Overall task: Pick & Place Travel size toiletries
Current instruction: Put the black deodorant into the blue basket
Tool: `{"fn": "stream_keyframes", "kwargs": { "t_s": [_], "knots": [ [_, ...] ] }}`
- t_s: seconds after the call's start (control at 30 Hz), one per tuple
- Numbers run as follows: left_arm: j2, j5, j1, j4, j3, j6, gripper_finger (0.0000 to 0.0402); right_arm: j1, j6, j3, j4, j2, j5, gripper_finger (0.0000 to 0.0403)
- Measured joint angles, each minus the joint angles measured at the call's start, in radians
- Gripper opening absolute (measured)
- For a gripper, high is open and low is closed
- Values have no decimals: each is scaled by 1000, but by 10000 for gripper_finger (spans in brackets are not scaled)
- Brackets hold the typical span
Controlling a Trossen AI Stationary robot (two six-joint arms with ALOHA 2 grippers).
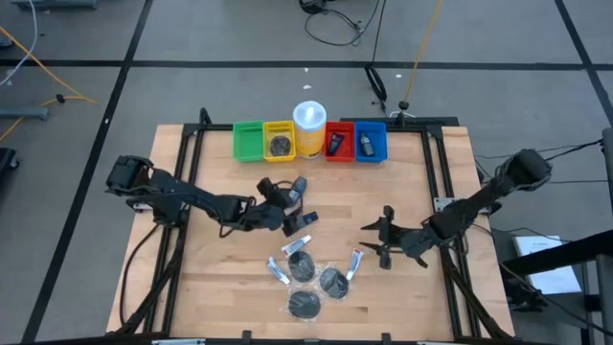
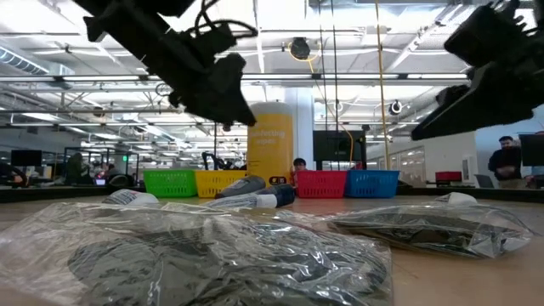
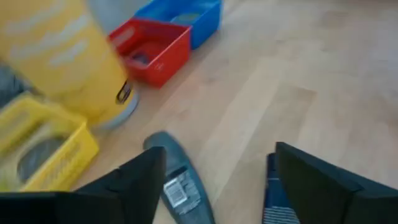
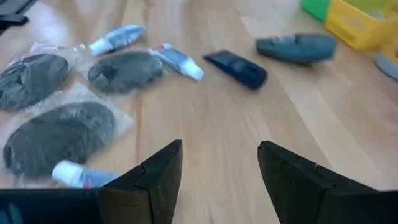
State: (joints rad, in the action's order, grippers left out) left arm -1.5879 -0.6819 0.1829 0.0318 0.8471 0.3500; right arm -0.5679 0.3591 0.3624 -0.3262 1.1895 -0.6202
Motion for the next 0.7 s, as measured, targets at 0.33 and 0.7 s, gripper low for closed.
{"fn": "stream_keyframes", "kwargs": {
  "t_s": [0.33, 0.7],
  "knots": [
    [-11, -16, -14, -202, 10, 237, 330, -107, 248, -4, 392, -235, -175, 201],
    [-137, -16, -85, -68, 10, 305, 331, -70, 206, -212, 12, -221, -266, 201]
  ]
}}
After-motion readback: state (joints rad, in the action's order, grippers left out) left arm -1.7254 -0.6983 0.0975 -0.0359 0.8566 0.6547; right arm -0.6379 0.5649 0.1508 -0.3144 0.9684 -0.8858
